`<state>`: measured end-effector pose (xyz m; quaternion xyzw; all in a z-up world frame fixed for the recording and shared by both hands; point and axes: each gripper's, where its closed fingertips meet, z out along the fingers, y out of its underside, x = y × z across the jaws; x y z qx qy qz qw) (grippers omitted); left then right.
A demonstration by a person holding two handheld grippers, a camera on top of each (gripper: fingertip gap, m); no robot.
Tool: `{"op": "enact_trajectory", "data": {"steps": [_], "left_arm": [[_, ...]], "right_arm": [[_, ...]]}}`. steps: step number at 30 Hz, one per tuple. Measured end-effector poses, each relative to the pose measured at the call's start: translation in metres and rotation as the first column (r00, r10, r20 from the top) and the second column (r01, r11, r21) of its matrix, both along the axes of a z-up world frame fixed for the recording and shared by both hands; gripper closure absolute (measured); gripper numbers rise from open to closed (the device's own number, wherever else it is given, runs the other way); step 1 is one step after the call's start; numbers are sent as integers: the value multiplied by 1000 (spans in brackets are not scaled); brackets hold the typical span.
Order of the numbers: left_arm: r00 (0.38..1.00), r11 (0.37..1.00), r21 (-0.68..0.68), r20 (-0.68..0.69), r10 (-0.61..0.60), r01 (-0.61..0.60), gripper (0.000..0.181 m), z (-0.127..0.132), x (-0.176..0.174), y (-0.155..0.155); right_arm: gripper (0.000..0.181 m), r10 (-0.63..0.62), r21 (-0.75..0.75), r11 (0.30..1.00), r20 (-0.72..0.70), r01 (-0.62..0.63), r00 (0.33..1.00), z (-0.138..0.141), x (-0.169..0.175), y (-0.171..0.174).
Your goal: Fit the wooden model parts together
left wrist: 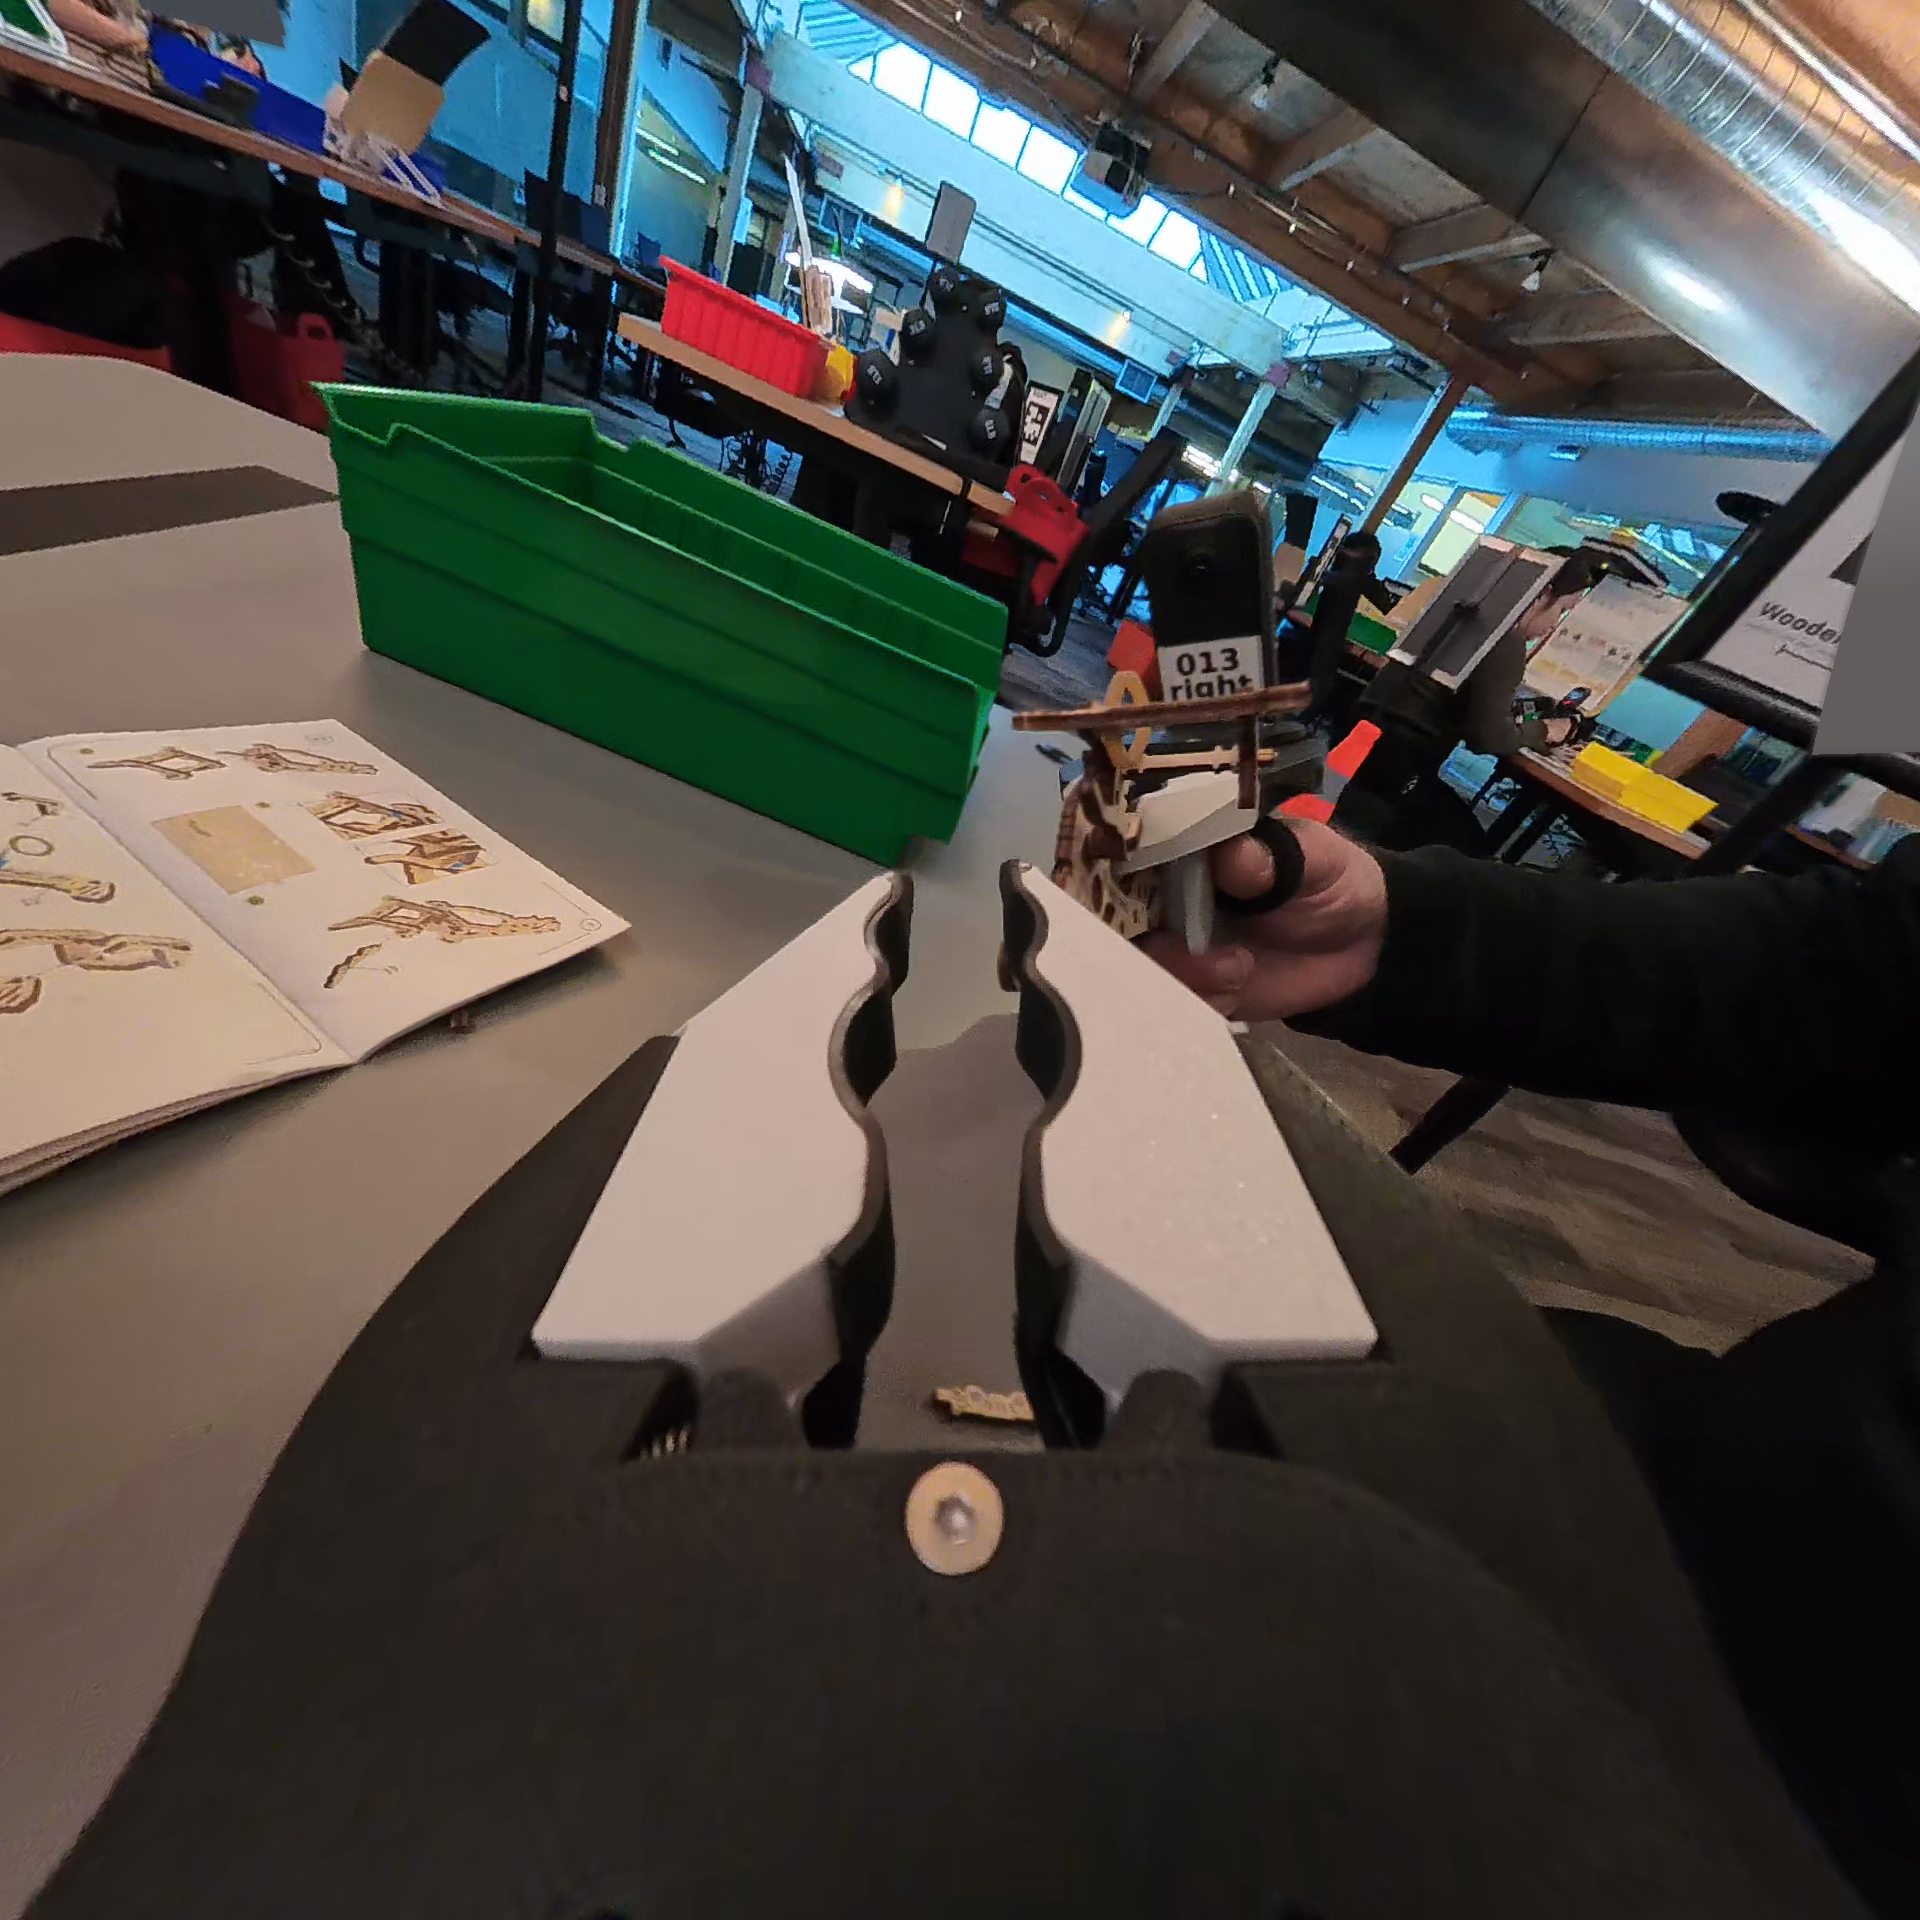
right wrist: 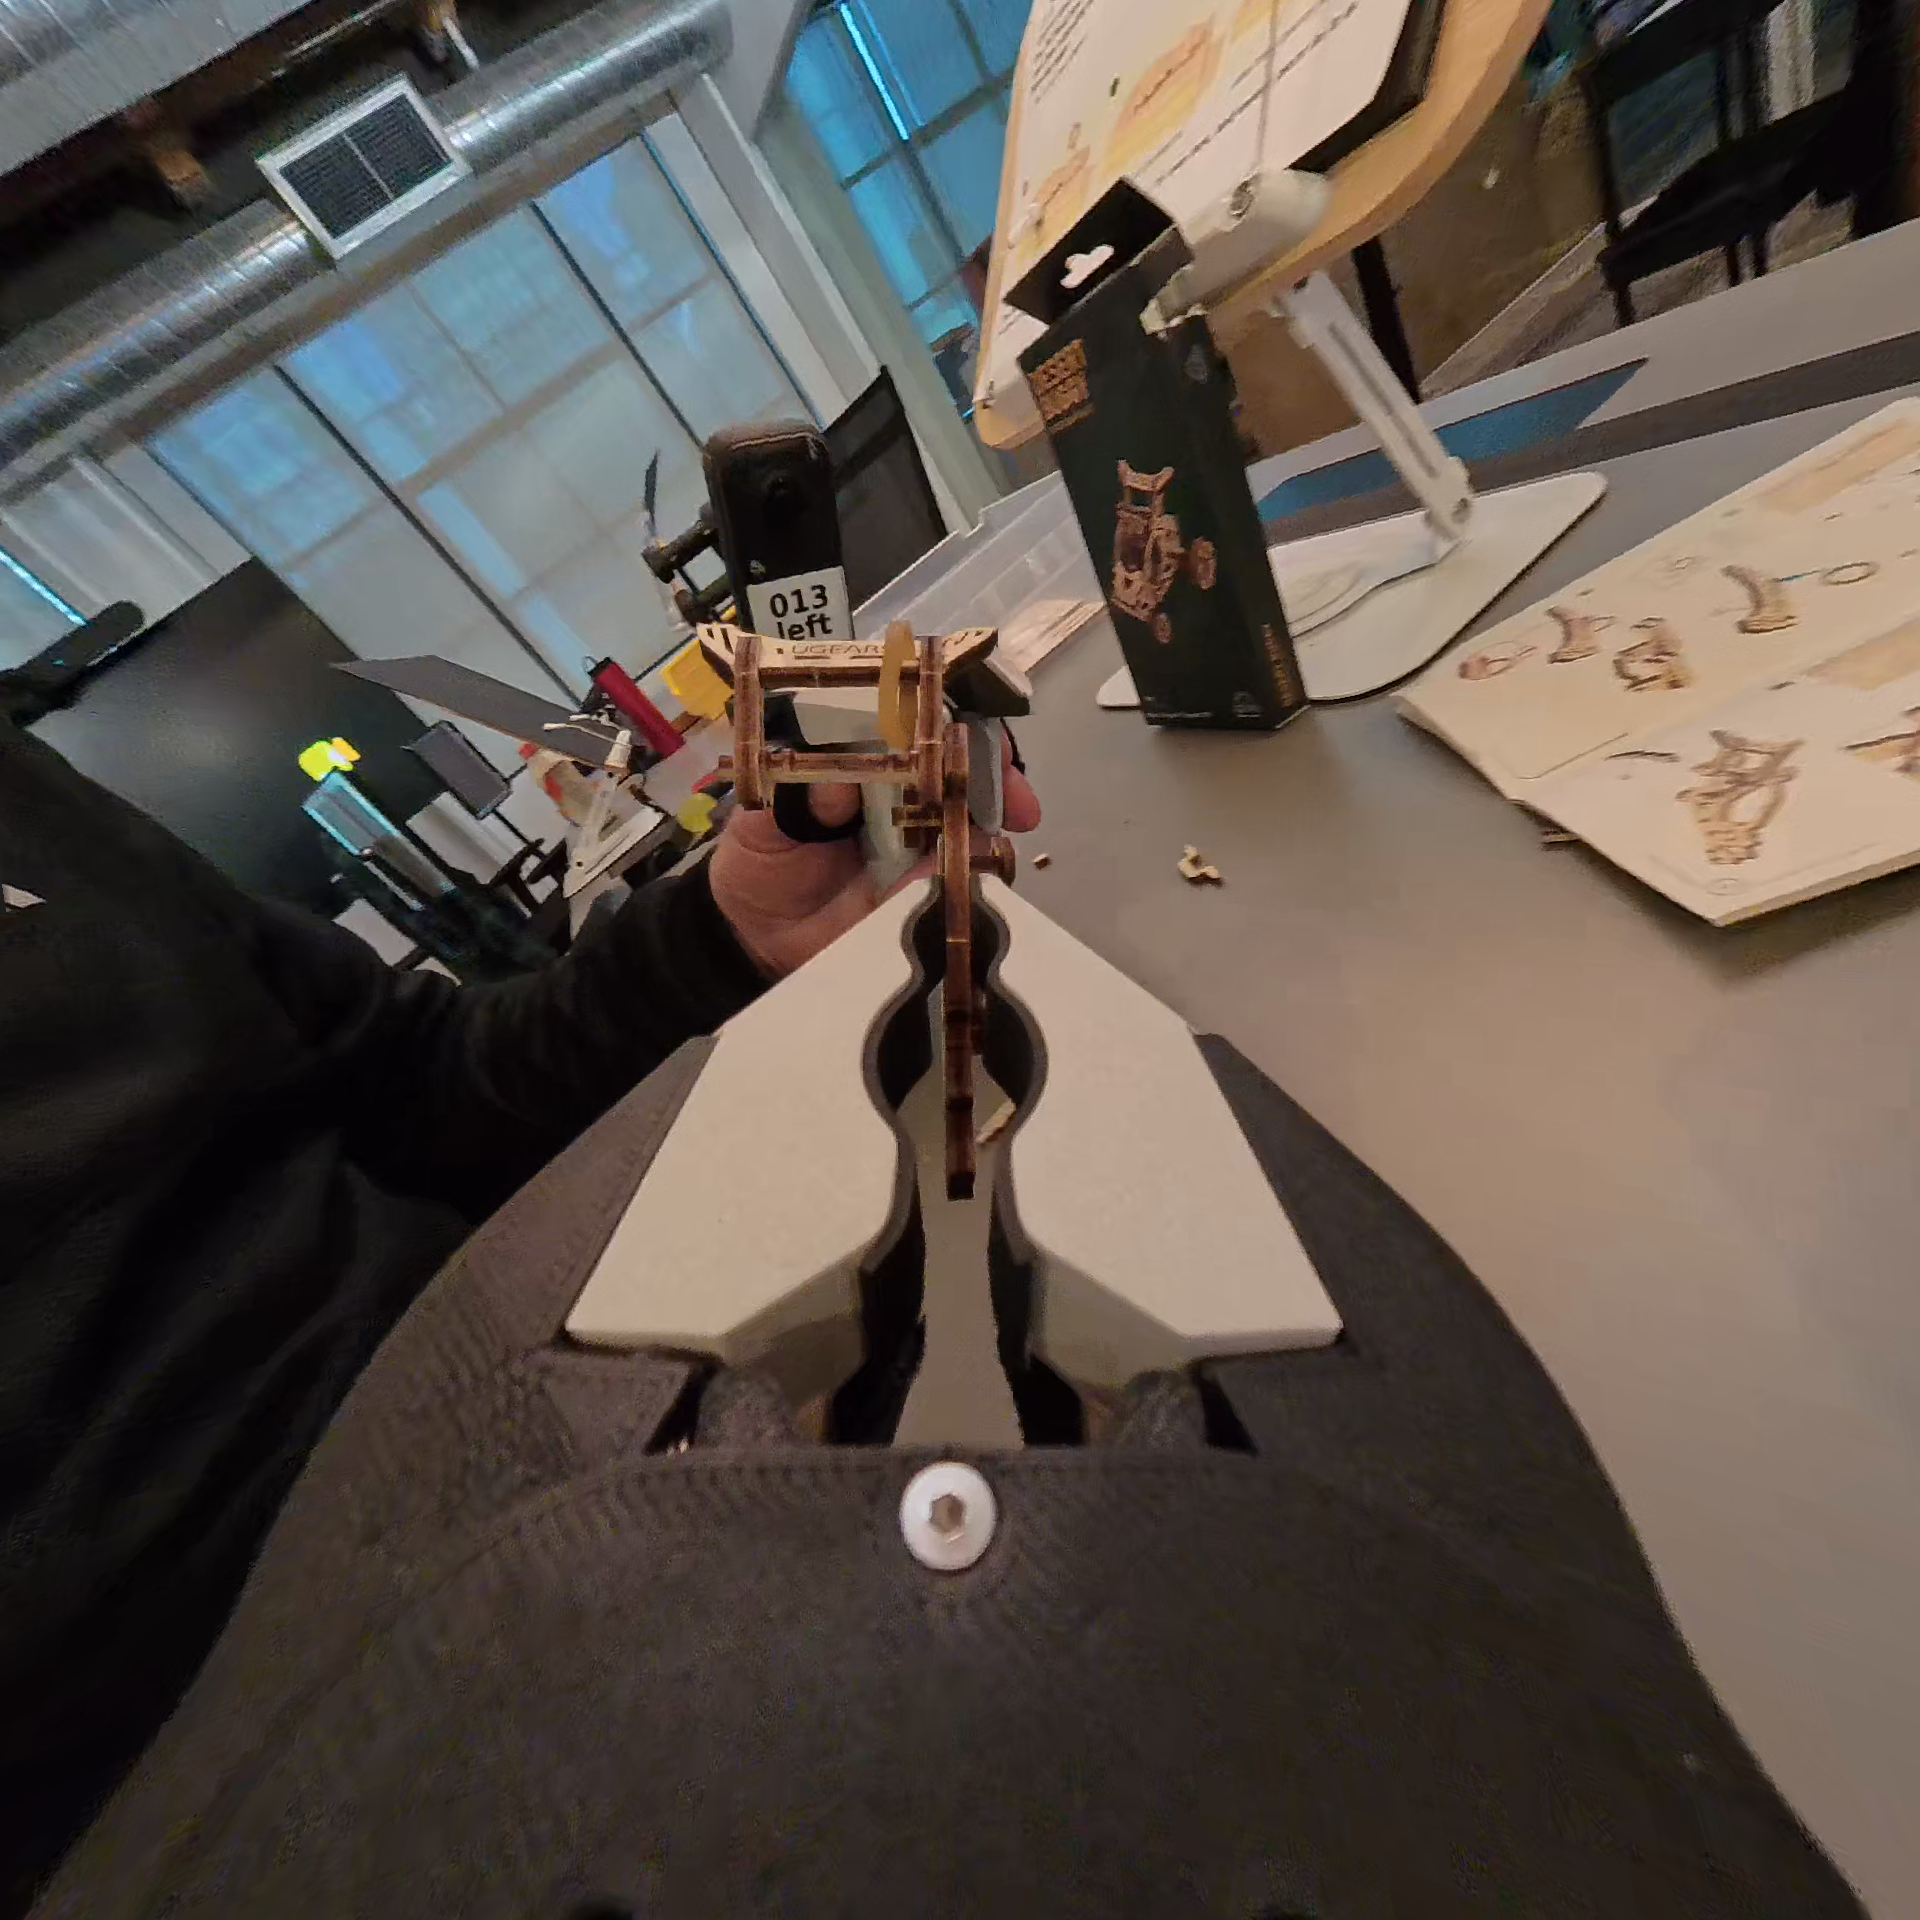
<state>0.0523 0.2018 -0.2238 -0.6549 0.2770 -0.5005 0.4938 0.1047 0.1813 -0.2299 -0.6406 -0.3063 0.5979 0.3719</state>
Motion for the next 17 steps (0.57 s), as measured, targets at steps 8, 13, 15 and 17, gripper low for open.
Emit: {"op": "enact_trajectory", "data": {"steps": [8,13,15,17], "left_arm": [[996,996,16,-22,83,-83,168,-16,-6,22],[990,990,-24,-20,141,-141,167,-23,-22,32],[986,986,-49,28,163,-161,167,-20,-29,36],[985,985,-57,52,164,-161,166,-19,-31,36]], "right_arm": [[181,-51,64,997,-9,52,999,-12,-3,25],[181,-77,74,994,-26,78,997,-9,-11,41],[181,-85,69,994,-33,87,996,-9,-13,46],[181,-101,86,991,-37,104,994,-8,-14,48]]}}
